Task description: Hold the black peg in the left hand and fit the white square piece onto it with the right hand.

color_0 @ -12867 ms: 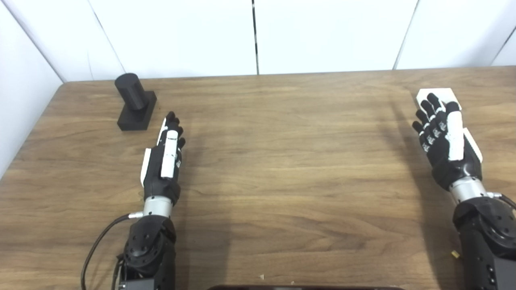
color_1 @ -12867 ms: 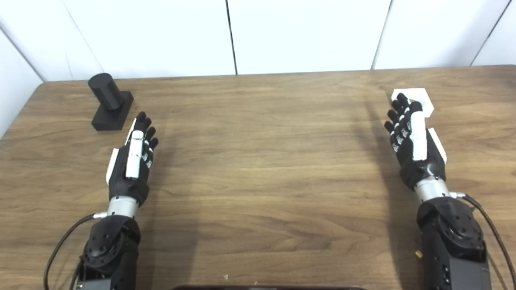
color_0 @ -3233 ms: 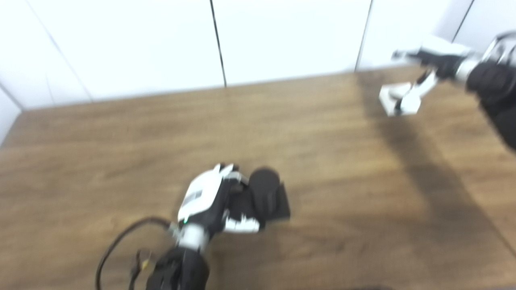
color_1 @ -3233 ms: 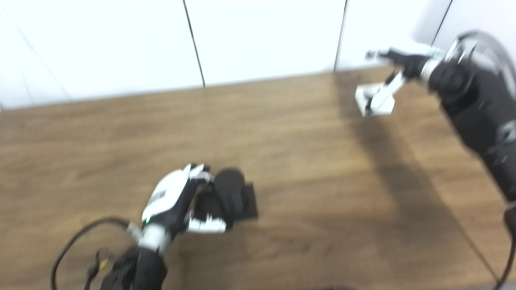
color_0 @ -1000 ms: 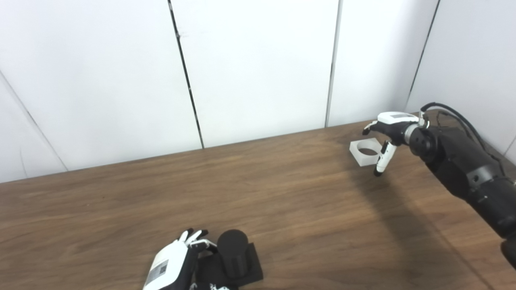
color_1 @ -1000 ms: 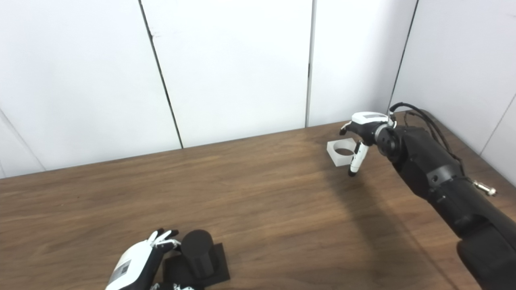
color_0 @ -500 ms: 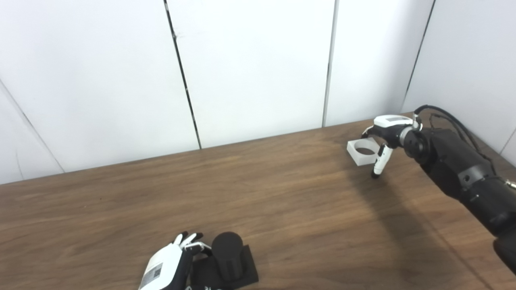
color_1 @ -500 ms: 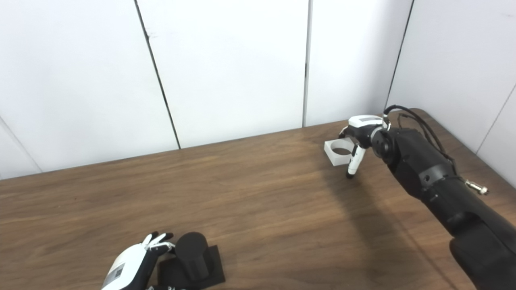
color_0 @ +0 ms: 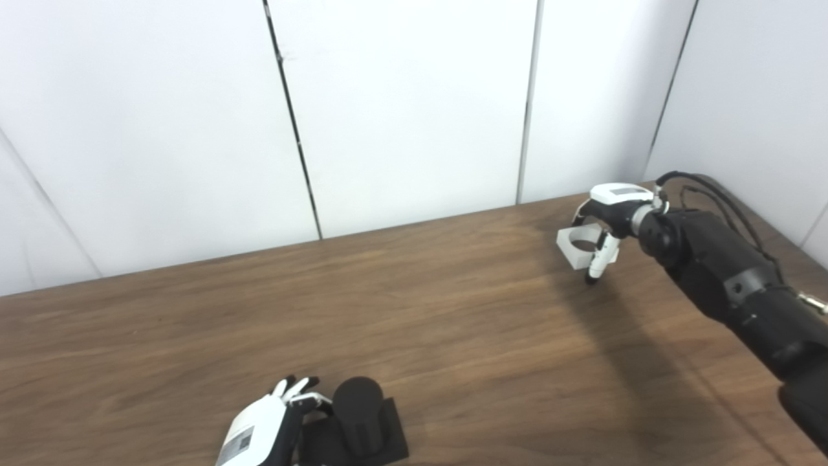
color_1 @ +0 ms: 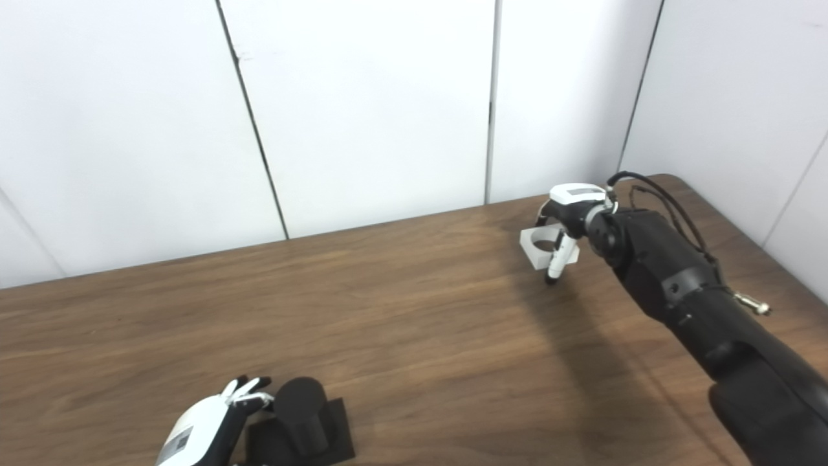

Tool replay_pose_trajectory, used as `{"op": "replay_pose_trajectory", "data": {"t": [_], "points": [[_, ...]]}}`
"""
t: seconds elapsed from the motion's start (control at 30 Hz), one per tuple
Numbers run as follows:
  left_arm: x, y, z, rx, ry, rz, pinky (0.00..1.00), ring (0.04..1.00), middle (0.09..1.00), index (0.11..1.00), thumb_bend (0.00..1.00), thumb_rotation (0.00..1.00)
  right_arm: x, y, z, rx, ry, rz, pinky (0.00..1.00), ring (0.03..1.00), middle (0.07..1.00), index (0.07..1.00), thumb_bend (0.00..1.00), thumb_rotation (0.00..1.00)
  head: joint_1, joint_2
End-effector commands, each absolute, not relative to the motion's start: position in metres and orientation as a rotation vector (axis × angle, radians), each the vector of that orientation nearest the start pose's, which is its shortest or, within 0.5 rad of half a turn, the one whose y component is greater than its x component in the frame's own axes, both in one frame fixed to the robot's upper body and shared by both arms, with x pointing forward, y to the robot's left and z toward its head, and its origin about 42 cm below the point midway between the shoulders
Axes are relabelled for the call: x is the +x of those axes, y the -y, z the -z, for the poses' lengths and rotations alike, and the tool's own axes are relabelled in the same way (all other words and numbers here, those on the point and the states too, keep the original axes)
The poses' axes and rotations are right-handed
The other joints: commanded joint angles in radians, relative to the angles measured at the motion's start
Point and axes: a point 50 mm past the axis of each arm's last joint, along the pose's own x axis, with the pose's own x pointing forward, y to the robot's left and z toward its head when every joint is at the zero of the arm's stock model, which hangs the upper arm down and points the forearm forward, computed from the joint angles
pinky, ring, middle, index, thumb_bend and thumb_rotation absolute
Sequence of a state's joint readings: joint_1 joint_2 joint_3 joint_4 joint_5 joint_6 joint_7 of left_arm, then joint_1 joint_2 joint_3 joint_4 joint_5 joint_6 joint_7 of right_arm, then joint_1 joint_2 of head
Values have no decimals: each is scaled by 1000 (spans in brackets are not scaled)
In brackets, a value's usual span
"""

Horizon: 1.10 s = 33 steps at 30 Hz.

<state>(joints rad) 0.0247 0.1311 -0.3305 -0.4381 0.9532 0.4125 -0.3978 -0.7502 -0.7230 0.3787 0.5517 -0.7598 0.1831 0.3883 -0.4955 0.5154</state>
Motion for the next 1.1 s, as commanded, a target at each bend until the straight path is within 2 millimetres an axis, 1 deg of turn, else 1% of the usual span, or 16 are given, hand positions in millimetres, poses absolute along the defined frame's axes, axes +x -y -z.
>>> {"op": "replay_pose_trajectory", "data": {"t": [0.0,0.2,0.23,0.27,0.3,0.33,0.53,0.67,0.9,0.93,1.0,1.07], "points": [[242,-182,-154,1040,-154,299,1000,1000,928,483,515,64,492,407,-300,-1578,-238,-78,985,961,880,654,890,179,-2,1],[242,-181,-157,1046,-155,299,1000,1000,928,482,515,66,491,407,-299,-1559,-216,-76,962,942,852,590,871,138,-1,7],[242,-181,-157,1048,-155,299,1000,1000,928,482,515,66,491,407,-298,-1559,-212,-79,958,942,849,542,702,140,0,6],[242,-181,-158,1047,-155,300,1000,1000,927,482,516,66,491,408,-298,-1562,-211,-81,952,941,846,517,616,140,-1,7],[242,-180,-158,1045,-155,299,1000,1000,927,482,516,65,491,408,-297,-1563,-211,-80,945,940,842,502,562,140,-1,8],[241,-180,-159,1041,-155,299,1000,1000,928,483,516,66,491,409,-297,-1564,-214,-80,943,940,841,496,540,140,-2,8],[241,-181,-159,1040,-157,299,1000,1000,927,483,516,66,491,413,-297,-1569,-215,-79,950,939,832,490,525,136,-4,12],[241,-181,-160,1039,-153,296,1000,1000,924,483,516,66,488,415,-296,-1562,-195,-75,916,924,809,485,524,131,-5,16],[241,-181,-161,1044,-156,295,1000,1000,924,483,517,66,485,414,-297,-1582,-173,-81,940,913,788,484,524,132,-4,22],[241,-181,-161,1043,-156,295,1000,1000,924,483,517,66,485,412,-300,-1584,-173,-82,943,913,788,484,524,132,-3,24],[240,-180,-161,1041,-156,295,1000,1000,922,483,518,66,485,407,-306,-1587,-174,-87,987,917,796,484,524,133,-3,24],[240,-181,-161,1033,-157,295,1000,1000,920,484,518,66,482,397,-318,-1598,-164,-100,998,915,793,485,524,132,-7,33]]}}
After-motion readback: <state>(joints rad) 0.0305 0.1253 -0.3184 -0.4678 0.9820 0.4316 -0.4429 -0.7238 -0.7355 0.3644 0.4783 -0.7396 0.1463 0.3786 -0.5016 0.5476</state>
